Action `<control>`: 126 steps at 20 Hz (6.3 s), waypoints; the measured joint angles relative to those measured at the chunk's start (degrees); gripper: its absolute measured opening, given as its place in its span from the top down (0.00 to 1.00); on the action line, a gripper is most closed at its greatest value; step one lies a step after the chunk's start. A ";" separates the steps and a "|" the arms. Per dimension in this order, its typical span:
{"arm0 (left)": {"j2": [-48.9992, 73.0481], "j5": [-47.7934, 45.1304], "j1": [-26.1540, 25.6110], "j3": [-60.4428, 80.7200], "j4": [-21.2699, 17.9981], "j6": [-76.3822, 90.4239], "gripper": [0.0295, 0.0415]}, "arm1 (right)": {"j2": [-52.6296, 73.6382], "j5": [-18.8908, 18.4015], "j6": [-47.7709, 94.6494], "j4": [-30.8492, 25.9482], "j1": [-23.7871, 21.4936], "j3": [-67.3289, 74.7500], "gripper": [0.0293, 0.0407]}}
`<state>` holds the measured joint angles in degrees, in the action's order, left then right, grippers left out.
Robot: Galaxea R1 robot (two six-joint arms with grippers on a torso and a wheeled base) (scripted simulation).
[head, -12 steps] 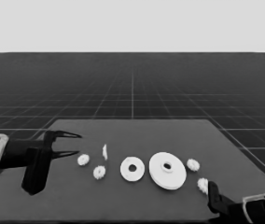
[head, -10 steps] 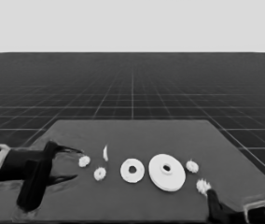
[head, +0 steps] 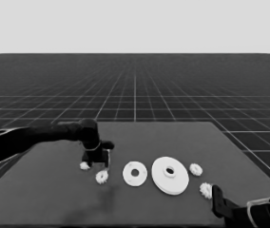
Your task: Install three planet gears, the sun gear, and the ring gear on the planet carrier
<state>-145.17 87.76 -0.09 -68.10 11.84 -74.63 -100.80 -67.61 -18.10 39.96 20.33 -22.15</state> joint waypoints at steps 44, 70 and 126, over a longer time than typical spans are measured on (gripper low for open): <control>-23.66 1.22 -7.19 -14.45 5.60 -11.50 0.86 | 0.00 0.00 0.00 0.01 -0.01 -0.01 0.19; -23.16 2.00 -0.77 -11.49 -0.76 -13.80 0.25 | 0.00 0.00 0.00 0.01 -0.01 -0.01 0.19; -32.52 -4.79 -6.00 -45.37 2.66 9.81 0.86 | 0.00 0.00 0.00 0.01 -0.01 -0.01 0.19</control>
<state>-177.69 82.97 -6.08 -113.47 14.51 -64.82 -100.80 -67.61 -18.10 39.97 20.32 -22.16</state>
